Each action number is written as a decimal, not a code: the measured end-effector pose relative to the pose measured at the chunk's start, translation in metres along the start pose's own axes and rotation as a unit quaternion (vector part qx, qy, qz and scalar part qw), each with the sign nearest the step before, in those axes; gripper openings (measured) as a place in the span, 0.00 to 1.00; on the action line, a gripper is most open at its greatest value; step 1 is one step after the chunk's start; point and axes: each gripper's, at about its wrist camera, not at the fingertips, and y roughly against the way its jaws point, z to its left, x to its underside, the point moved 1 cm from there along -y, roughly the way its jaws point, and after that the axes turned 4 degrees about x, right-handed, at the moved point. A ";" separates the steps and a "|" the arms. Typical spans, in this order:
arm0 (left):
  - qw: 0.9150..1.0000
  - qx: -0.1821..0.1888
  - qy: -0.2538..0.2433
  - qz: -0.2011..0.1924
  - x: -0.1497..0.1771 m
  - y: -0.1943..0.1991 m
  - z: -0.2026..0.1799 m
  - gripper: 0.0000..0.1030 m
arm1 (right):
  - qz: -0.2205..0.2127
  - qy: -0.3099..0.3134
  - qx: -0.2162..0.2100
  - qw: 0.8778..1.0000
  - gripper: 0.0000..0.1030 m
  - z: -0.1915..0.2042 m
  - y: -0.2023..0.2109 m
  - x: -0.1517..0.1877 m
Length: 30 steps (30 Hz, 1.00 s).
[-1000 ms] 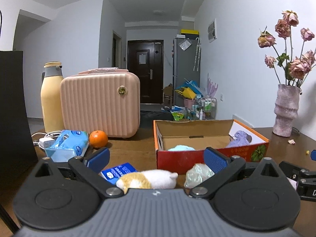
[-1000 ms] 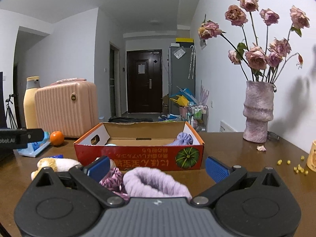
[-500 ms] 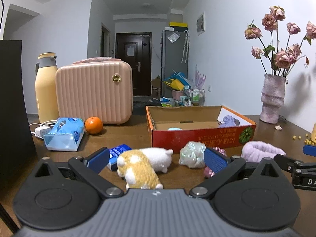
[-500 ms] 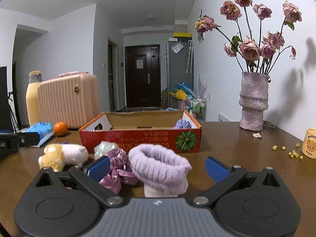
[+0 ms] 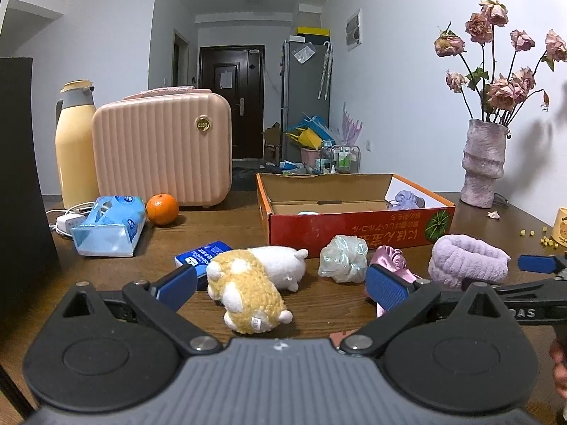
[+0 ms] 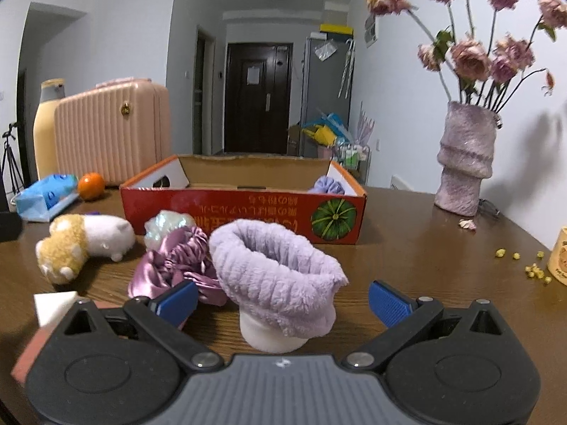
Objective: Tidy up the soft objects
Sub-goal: 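Lower the right gripper onto the lilac fuzzy sock and close it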
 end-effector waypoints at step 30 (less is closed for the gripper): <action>1.000 0.007 0.000 0.027 0.006 -0.012 -0.002 1.00 | -0.023 0.009 -0.016 1.000 0.32 0.005 -0.014 0.001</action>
